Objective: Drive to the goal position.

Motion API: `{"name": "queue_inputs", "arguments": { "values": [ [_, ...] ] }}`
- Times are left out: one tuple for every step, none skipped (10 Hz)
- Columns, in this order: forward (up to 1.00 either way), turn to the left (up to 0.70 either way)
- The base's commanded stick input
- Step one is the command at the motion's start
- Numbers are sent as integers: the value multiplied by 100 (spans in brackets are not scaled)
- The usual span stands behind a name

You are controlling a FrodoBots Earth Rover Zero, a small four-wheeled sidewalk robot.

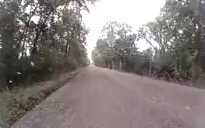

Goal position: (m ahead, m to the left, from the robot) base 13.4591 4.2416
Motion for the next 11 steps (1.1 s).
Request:
{"name": "queue_inputs", "arguments": {
  "values": [
    [70, 0],
    [70, 0],
    [70, 0],
    [70, 0],
    [70, 0],
    [70, 0],
    [70, 0],
    [70, 0],
    [70, 0],
    [70, 0],
    [70, 0]
  ]
}}
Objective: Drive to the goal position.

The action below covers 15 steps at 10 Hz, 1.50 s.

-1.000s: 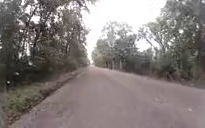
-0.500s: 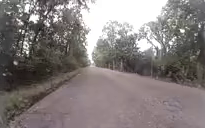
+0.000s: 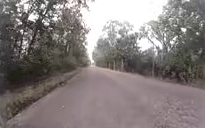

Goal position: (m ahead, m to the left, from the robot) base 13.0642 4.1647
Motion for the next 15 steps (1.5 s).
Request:
{"name": "queue_inputs", "arguments": {
  "values": [
    [70, 0],
    [70, 0],
    [70, -1],
    [70, -2],
    [70, -2],
    [70, 0],
    [70, 0],
    [70, 0],
    [70, 0],
    [70, 0],
    [70, 0],
    [70, 0],
    [70, 0],
    [70, 0],
    [70, 0]
  ]
}}
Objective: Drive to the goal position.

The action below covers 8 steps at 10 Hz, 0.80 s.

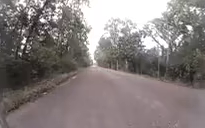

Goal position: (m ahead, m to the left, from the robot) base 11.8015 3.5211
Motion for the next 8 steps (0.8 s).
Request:
{"name": "queue_inputs", "arguments": {
  "values": [
    [70, 0],
    [70, 0],
    [70, 0],
    [70, 0],
    [70, 0],
    [70, 0],
    [70, 0],
    [70, 0]
  ]
}}
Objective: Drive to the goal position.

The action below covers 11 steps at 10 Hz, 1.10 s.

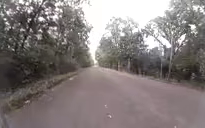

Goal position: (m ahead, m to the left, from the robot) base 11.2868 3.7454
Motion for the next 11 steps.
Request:
{"name": "queue_inputs", "arguments": {
  "values": [
    [70, 0],
    [70, 0],
    [70, 0],
    [70, 0],
    [70, 0],
    [70, 0],
    [70, 0],
    [70, 0],
    [70, 0],
    [70, 0],
    [70, 0]
  ]
}}
